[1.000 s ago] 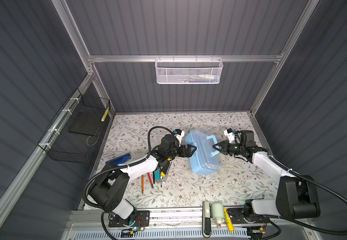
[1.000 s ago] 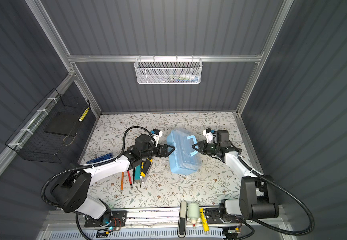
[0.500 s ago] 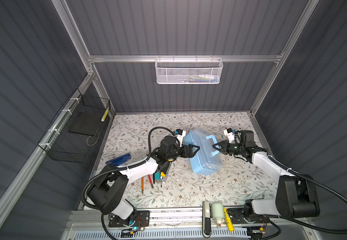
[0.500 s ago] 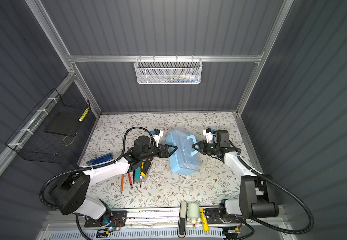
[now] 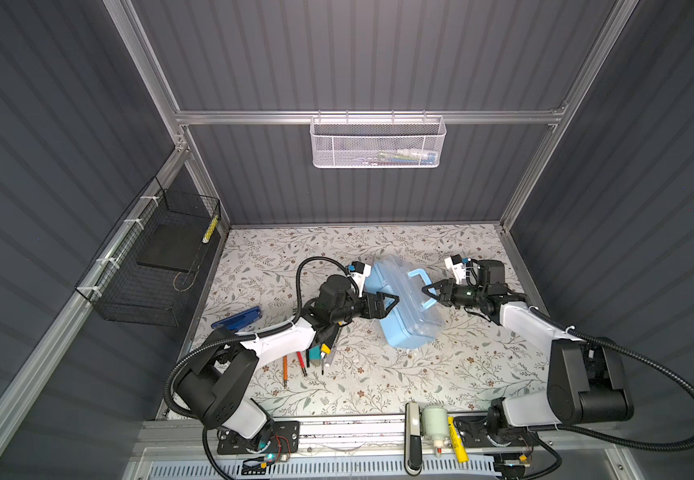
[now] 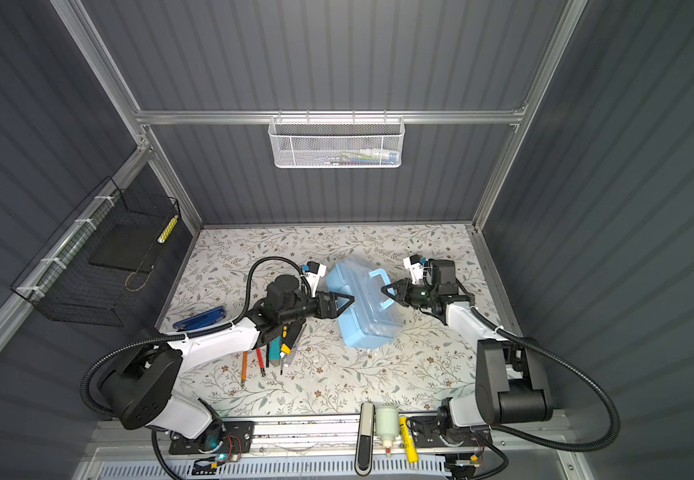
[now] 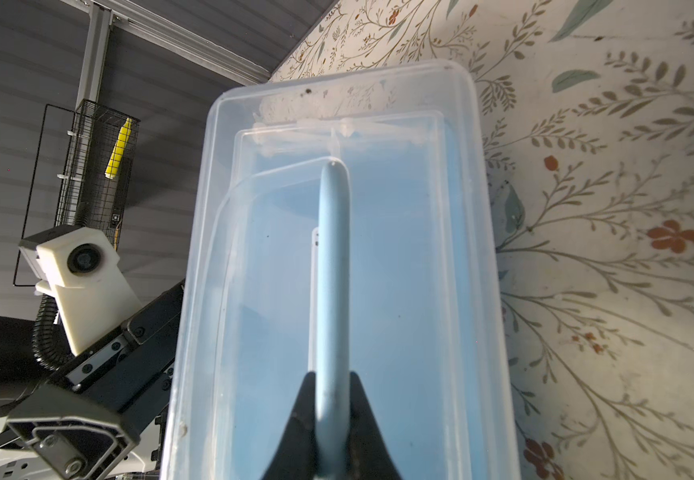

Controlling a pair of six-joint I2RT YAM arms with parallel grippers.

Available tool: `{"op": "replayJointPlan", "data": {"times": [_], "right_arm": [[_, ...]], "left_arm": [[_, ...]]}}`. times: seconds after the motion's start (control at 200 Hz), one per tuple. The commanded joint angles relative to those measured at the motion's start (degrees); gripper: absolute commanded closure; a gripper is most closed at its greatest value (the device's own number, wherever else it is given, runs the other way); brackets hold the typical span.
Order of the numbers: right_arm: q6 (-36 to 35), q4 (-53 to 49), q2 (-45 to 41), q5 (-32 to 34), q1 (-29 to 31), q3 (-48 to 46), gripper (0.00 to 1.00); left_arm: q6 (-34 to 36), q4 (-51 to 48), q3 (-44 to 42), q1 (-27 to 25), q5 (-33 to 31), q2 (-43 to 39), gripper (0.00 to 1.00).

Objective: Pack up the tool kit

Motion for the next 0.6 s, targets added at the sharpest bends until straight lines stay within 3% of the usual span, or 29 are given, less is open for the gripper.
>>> {"op": "replayJointPlan", "data": {"times": [0.0,0.596], "right_arm": [[-2.4,-1.2,0.7,2.7,0.4,-1.4,1.0],[-5.0,-4.4,-5.1,8.9,3.6,-0.9,1.0]], "left_arm": [[-0.9,2.3,-0.7,-0.4,1.8,0.9,0.01],[-5.6,8.1,-0.1,-1.5,6.5,5.5,0.01]]}}
